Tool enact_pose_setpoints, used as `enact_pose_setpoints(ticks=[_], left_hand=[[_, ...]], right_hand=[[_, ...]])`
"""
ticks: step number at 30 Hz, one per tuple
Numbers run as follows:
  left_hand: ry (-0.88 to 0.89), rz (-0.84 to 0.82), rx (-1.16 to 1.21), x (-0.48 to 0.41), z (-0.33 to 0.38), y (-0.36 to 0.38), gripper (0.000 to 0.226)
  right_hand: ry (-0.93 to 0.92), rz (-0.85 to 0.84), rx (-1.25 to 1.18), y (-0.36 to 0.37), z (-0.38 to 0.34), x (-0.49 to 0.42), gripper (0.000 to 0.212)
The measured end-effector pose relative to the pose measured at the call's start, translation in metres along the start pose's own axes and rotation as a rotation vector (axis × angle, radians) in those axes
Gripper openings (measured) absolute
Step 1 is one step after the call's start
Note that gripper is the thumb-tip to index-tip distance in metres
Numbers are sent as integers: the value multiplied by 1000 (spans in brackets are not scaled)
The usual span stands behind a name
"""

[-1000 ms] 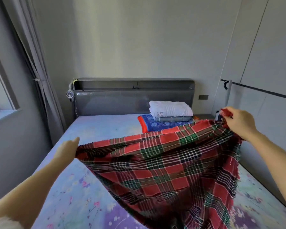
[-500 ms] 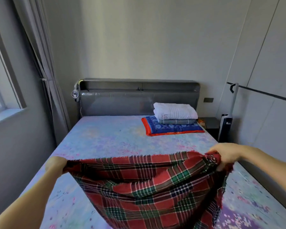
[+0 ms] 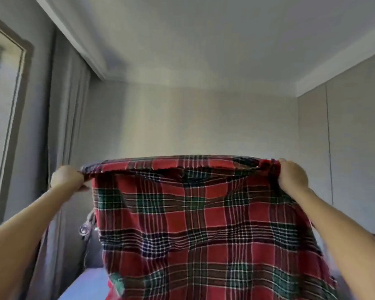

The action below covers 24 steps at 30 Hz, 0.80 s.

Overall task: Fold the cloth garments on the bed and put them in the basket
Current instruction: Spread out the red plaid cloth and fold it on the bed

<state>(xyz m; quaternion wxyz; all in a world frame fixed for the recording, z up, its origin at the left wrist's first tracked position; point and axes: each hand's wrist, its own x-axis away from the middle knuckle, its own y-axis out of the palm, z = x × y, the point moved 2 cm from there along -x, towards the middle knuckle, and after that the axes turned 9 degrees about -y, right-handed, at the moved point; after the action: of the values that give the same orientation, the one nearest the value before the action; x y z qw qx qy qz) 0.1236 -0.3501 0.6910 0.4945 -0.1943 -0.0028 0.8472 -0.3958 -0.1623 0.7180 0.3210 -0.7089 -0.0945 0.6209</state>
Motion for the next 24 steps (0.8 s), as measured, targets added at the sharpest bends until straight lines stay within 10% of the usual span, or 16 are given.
enact_pose_setpoints(ticks=[3, 8, 11, 14, 20, 24], left_hand=[[-9, -42, -102, -29, -15, -12, 25], [278, -31, -430, -20, -27, -12, 9], [485, -121, -670, -18, -54, -1, 35], [137, -114, -568, -21, -87, -3, 8], [-568, -319, 298, -15, -164, 22, 32], [-684, -223, 360, -9, -217, 34, 31]], right_hand=[[-100, -423, 17, 12, 23, -7, 11], [23, -220, -123, 23, 36, -21, 18], [33, -206, -191, 48, 27, -9, 17], [-2, -149, -229, 67, 17, 4, 23], [104, -361, -243, 113, 5, 43, 23], [73, -473, -208, 133, 0, 85, 24]])
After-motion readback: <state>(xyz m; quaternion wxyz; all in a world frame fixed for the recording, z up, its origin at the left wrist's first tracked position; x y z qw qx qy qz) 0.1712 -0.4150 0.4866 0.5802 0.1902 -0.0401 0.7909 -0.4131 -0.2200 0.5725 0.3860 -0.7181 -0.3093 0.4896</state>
